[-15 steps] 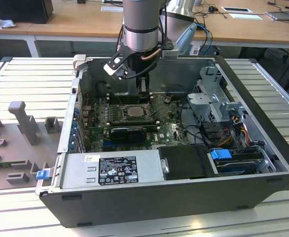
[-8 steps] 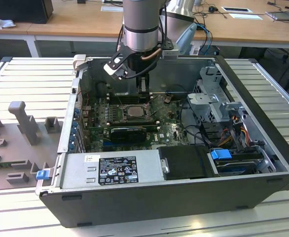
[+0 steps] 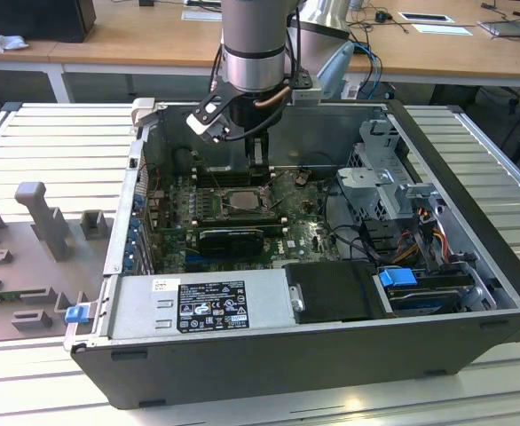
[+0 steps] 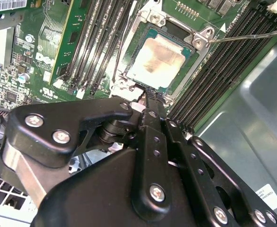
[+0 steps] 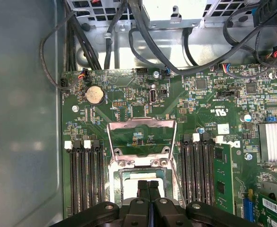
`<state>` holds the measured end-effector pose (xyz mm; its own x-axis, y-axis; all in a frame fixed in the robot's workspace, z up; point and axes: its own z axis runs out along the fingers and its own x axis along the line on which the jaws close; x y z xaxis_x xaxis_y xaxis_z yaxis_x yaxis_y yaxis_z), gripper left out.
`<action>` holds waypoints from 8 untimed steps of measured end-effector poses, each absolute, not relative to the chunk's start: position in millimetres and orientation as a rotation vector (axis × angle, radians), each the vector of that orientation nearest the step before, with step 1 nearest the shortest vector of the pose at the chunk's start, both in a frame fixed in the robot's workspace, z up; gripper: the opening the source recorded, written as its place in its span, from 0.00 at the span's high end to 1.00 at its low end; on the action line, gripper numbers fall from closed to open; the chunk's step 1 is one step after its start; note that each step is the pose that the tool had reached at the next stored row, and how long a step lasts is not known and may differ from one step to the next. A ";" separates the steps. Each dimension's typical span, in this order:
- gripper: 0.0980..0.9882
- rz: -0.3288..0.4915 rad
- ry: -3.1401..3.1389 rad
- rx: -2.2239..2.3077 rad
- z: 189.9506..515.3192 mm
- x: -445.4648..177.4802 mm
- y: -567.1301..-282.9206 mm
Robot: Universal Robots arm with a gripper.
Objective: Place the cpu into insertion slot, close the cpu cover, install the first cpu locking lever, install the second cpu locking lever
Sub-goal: 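Close the cpu cover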
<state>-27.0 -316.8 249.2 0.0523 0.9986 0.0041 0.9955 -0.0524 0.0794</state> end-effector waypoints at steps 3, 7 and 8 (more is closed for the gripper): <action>0.99 0.089 2.124 2.238 249.3 -27.0 -316.8; 0.99 0.088 2.124 2.238 250.4 -27.0 -316.9; 0.99 0.089 2.124 2.238 251.0 -27.0 -316.9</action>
